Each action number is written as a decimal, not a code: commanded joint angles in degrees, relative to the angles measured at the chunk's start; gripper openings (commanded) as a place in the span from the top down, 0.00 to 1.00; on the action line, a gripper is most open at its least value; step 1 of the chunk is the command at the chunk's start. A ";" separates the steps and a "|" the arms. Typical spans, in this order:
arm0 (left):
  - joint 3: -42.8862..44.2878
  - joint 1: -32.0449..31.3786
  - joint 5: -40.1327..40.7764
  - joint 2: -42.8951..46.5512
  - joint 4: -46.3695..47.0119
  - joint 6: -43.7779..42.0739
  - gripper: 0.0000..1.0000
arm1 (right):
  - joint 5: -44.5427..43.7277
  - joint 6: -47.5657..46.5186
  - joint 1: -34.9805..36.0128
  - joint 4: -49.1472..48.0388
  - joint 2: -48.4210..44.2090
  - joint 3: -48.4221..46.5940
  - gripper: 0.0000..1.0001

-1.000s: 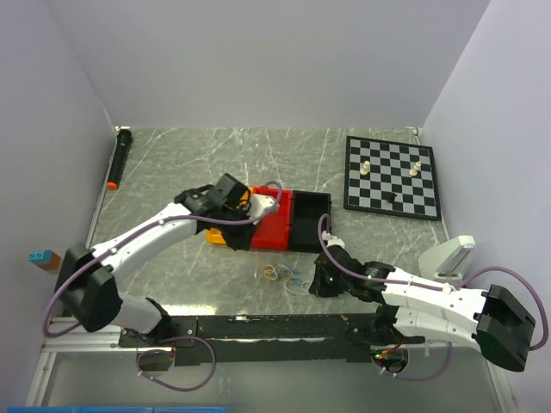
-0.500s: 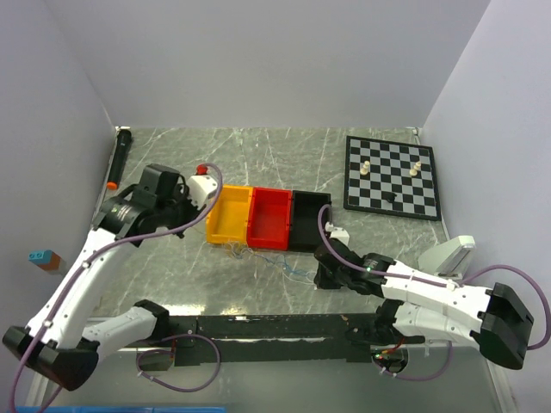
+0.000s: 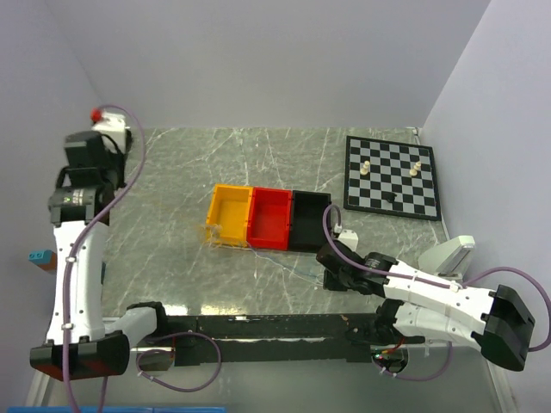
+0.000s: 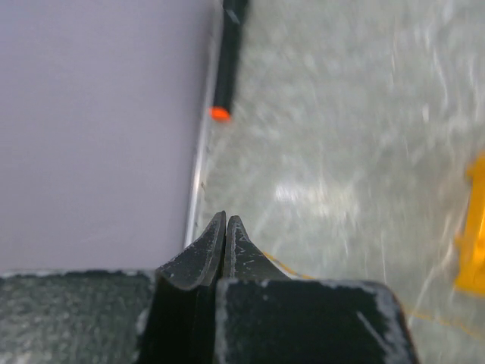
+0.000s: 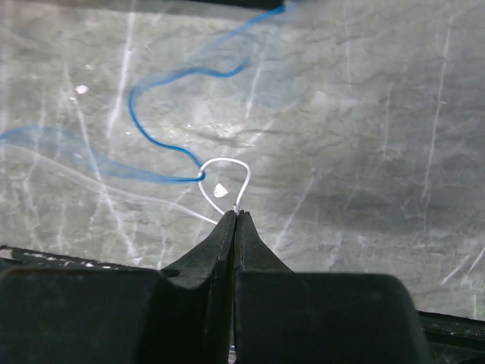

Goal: Untangle the cables

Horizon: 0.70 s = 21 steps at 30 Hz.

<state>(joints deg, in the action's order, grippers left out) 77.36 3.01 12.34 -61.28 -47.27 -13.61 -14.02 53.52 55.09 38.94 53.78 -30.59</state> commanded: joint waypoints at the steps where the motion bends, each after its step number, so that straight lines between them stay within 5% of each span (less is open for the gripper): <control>1: 7.97 3.76 -2.75 -0.07 5.70 6.48 0.99 | -0.84 2.11 -0.25 3.43 1.15 1.58 1.00; 8: 11.06 3.85 -8.48 -0.95 5.77 10.26 0.99 | 0.31 3.00 -0.16 2.98 1.86 3.61 1.00; 15: 12.19 4.73 3.92 1.77 15.27 17.64 0.99 | 1.98 3.87 0.63 2.72 3.96 4.22 1.00; 17: 13.25 4.64 -1.92 1.86 14.23 18.53 0.99 | 3.11 4.23 1.24 0.80 4.84 4.57 1.00; 21: 15.54 4.64 -30.09 -2.17 2.74 14.86 0.99 | 4.97 1.16 2.91 -4.65 1.87 4.76 0.93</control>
<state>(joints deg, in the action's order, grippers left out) 89.56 7.42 4.73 -61.52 -39.31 1.80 -10.83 56.47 56.36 37.50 58.06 -26.06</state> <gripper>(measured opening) 0.018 0.032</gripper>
